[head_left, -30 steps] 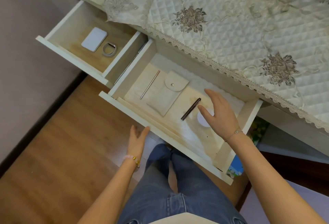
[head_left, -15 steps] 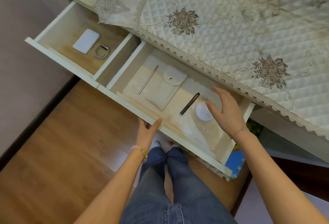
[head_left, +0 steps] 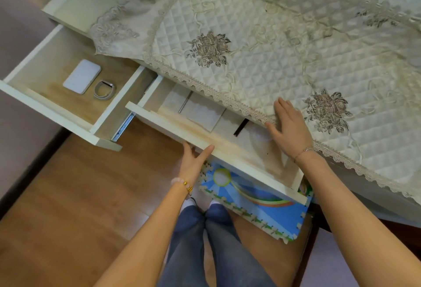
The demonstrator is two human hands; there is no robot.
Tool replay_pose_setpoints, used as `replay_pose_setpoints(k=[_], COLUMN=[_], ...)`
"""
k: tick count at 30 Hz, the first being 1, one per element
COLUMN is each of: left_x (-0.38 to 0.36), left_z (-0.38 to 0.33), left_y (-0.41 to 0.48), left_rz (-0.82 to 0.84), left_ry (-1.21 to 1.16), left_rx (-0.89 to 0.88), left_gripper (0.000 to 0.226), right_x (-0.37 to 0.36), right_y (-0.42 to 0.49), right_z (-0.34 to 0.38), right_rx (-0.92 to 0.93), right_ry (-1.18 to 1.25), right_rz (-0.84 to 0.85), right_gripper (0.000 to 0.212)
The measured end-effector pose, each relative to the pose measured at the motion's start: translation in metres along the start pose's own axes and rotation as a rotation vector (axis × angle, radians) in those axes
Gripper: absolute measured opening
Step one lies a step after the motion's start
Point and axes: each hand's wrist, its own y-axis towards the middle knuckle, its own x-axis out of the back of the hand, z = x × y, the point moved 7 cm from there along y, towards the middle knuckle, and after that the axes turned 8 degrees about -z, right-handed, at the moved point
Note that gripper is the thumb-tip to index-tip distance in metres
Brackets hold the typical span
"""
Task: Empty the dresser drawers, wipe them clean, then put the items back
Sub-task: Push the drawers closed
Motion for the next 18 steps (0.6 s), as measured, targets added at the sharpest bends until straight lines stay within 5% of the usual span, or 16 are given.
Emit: replay_pose_setpoints(k=[18], left_x=[-0.066], left_z=[-0.044], left_y=[0.083], left_rz=[0.181], left_ry=[0.164], left_rx=[0.016], left_gripper=[0.132], right_x=[-0.009], right_y=[0.004], right_z=[-0.011], right_rx=[0.032], right_ry=[0.017], right_rz=[-0.017], right_gripper=[0.063])
